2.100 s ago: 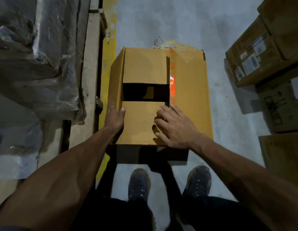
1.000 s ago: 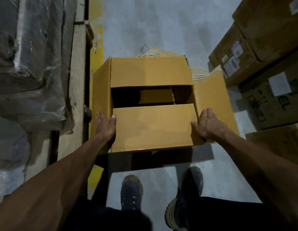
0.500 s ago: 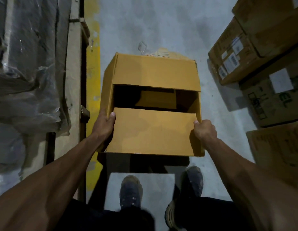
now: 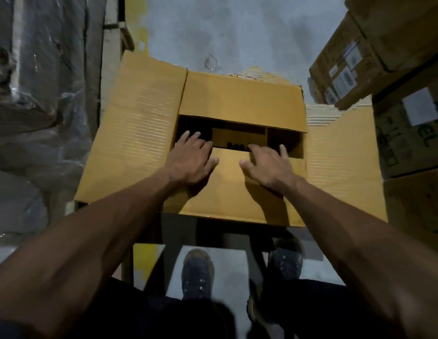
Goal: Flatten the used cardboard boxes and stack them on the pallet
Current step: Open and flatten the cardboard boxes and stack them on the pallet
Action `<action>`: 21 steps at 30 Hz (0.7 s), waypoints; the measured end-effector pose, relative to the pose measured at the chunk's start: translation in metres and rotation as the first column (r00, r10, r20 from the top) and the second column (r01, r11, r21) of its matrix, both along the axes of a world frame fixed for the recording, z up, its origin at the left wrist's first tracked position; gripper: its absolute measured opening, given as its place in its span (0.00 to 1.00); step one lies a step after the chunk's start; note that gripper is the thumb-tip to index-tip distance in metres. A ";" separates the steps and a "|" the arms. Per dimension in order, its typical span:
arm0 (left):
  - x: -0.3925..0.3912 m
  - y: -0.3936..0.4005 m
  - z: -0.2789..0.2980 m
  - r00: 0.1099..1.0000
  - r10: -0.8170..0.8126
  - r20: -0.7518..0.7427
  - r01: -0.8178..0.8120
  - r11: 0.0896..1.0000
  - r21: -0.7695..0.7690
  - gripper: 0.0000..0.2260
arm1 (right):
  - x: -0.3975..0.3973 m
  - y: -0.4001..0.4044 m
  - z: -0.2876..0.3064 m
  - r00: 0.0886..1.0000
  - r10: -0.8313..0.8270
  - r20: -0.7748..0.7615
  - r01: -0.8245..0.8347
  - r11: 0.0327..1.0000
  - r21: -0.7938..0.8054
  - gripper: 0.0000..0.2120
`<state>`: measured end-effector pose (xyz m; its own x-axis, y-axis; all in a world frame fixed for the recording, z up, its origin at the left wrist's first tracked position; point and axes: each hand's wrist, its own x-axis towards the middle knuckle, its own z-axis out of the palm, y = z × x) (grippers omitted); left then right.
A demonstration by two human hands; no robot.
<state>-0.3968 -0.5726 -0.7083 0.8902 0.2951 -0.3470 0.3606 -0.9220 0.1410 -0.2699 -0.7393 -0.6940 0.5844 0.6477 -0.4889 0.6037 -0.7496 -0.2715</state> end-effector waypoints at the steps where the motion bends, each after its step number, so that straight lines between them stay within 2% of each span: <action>1: 0.008 0.000 0.006 0.999 0.005 -0.054 -0.006 1.000 -0.015 0.24 | 0.001 0.004 0.002 0.999 0.006 -0.033 -0.007 1.000 -0.028 0.28; 4: 0.021 0.008 0.029 0.996 0.048 -0.075 -0.056 0.992 -0.110 0.15 | 0.007 0.004 0.022 0.998 0.000 -0.056 0.000 1.000 0.002 0.24; 7: 0.015 0.017 0.066 0.998 -0.060 -0.007 0.058 0.983 -0.174 0.13 | 0.017 -0.004 0.057 0.992 0.101 -0.069 -0.096 0.993 0.074 0.14; 9: 0.004 0.017 0.095 0.989 -0.145 0.009 0.144 0.964 -0.222 0.15 | 0.019 -0.012 0.085 0.967 0.187 -0.175 -0.167 0.978 0.121 0.09; 11: -0.011 0.012 0.120 0.982 -0.188 -0.009 0.176 0.935 -0.307 0.17 | 0.013 -0.022 0.112 0.915 0.208 -0.347 -0.172 0.976 0.131 0.14; 13: -0.024 0.004 0.138 0.982 -0.186 -0.044 0.148 0.885 -0.441 0.17 | 0.003 -0.035 0.129 0.840 0.178 -0.512 -0.164 0.984 0.074 0.18; 16: -0.042 -0.016 0.143 0.957 -0.231 -0.177 0.092 0.817 -0.569 0.10 | -0.017 -0.055 0.134 0.745 0.164 -0.646 -0.223 0.975 -0.010 0.20; 19: -0.054 -0.041 0.114 0.887 -0.323 -0.330 0.108 0.840 -0.531 0.08 | -0.037 -0.066 0.121 0.689 0.115 -0.715 -0.280 0.953 -0.117 0.17; 21: -0.061 -0.059 0.088 0.853 -0.352 -0.386 0.153 0.875 -0.460 0.12 | -0.053 -0.071 0.099 0.720 0.143 -0.679 -0.365 0.910 -0.196 0.12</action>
